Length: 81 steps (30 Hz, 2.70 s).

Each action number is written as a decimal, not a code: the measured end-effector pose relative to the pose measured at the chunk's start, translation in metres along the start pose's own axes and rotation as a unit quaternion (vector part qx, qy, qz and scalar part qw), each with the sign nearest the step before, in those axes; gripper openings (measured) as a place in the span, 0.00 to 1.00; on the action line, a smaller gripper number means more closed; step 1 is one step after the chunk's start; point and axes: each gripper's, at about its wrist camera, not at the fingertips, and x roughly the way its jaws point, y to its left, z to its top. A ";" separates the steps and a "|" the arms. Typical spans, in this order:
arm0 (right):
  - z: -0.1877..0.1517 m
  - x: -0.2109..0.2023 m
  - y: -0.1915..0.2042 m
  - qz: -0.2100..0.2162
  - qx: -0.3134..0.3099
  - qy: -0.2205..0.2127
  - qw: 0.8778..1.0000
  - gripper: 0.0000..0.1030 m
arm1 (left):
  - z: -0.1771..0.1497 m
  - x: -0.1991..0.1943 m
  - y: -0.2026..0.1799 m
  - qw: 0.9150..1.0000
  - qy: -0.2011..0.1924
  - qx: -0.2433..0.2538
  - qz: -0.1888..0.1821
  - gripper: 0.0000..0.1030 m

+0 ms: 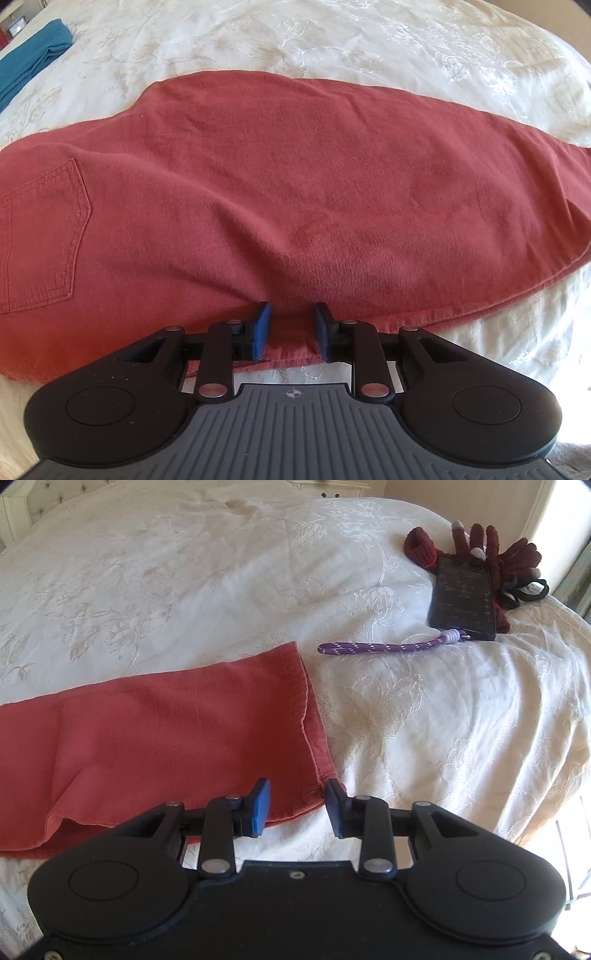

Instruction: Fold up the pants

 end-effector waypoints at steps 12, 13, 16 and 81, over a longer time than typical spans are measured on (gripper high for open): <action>0.012 0.005 -0.029 0.018 -0.037 0.028 0.999 0.09 | -0.002 -0.001 0.008 1.000 -0.007 0.002 -0.015 0.26; 0.013 0.003 -0.029 0.036 -0.036 0.030 0.998 0.10 | -0.001 -0.002 0.007 1.000 -0.006 0.001 -0.014 0.26; 0.015 -0.008 -0.037 0.067 -0.007 0.024 0.997 0.42 | 0.000 -0.012 0.006 1.000 -0.007 -0.008 -0.010 0.27; 0.057 -0.046 0.279 0.326 -0.040 0.039 0.944 0.13 | 0.073 -0.052 0.101 0.999 -0.047 -0.015 -0.010 0.36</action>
